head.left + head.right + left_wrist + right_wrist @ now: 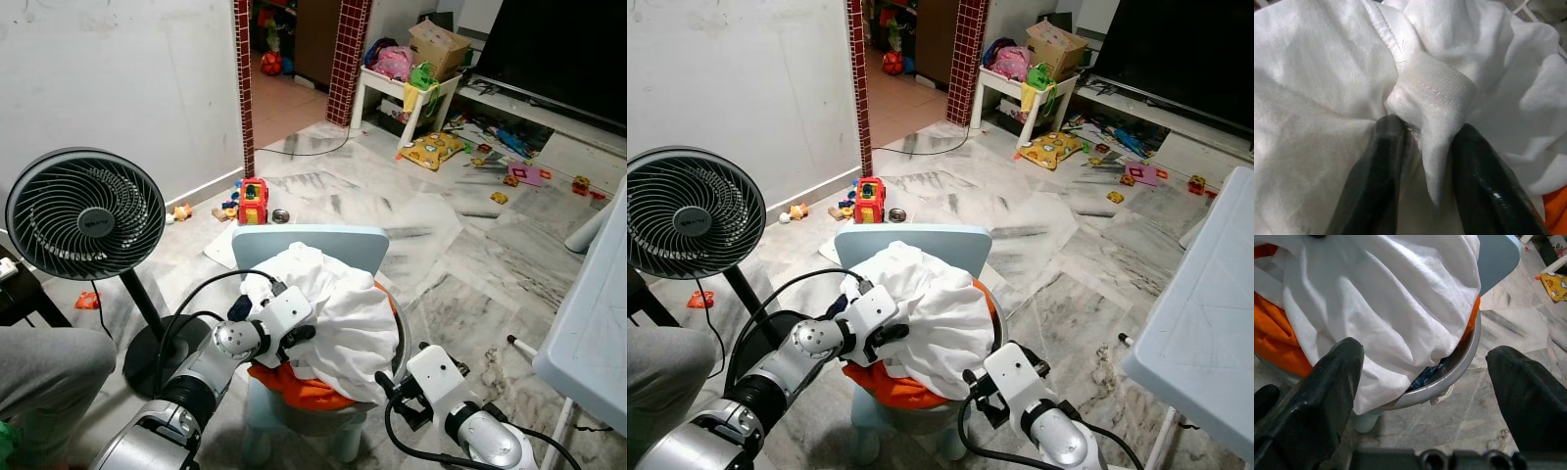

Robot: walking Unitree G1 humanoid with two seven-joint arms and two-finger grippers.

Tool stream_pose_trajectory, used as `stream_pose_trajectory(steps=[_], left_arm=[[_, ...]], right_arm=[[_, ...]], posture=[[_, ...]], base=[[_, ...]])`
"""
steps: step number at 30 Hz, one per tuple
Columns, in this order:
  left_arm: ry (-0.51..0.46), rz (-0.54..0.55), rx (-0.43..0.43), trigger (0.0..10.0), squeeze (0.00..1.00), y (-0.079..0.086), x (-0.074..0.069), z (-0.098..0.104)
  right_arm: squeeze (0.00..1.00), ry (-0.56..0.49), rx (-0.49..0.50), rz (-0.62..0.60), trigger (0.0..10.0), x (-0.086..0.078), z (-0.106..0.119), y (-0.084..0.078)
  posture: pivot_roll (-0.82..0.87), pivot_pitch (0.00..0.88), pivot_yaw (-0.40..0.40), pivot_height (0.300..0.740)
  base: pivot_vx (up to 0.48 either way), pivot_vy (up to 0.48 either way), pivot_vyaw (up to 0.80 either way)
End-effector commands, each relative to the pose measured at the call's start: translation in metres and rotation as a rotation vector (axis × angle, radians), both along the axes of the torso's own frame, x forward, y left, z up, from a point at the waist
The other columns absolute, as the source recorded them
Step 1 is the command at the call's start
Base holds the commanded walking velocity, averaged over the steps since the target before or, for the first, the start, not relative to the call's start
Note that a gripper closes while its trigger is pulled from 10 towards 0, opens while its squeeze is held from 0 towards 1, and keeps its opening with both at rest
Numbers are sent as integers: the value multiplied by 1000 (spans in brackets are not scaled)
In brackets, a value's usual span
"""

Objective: Hang hanger

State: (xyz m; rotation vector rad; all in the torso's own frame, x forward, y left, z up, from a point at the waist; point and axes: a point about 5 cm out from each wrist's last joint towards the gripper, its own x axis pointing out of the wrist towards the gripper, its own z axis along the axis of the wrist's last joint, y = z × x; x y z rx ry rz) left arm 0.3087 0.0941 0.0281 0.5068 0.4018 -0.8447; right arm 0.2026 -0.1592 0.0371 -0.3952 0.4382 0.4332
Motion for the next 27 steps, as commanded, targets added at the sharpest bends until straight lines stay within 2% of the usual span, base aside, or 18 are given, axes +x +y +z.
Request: stream_pose_trajectory(steps=[1,10,16,20,23,24,25,26,27], left_arm=[[-26,2,-6,0,0,-2,5,6],[-122,58,-53,0,0,-5,10,15],[-143,68,-76,0,0,-8,7,14],[-180,87,-139,0,0,-12,5,18],[-150,50,-218,0,0,-20,-6,16],[-150,50,-218,0,0,-20,-6,16],[-111,12,-234,0,0,-24,-15,10],[-111,12,-234,0,0,-24,-15,10],[-72,-25,-231,0,0,-26,-24,4]], right_arm=[[0,-4,-8,-2,10000,0,2,-2],[0,-3,-11,-2,10000,0,2,-2],[0,-2,-12,0,10000,0,2,-2],[0,-3,-13,0,10000,1,2,-2],[0,-1,-18,2,10000,1,1,-3],[0,-1,-18,2,10000,1,1,-3],[0,-1,-19,2,10000,1,1,-3],[0,-1,-19,2,10000,1,1,-3],[0,0,-20,3,10000,1,1,-3]], posture=[[52,0,-61,740],[53,0,-64,740],[54,0,-64,740],[54,0,-63,740],[56,0,-62,740],[56,0,-62,740],[57,0,-63,740],[57,0,-63,740],[57,0,-63,740]], base=[[0,0,0],[0,0,0],[0,0,0],[0,0,0],[0,0,0],[0,0,0],[0,0,0],[0,0,0],[0,0,0]])
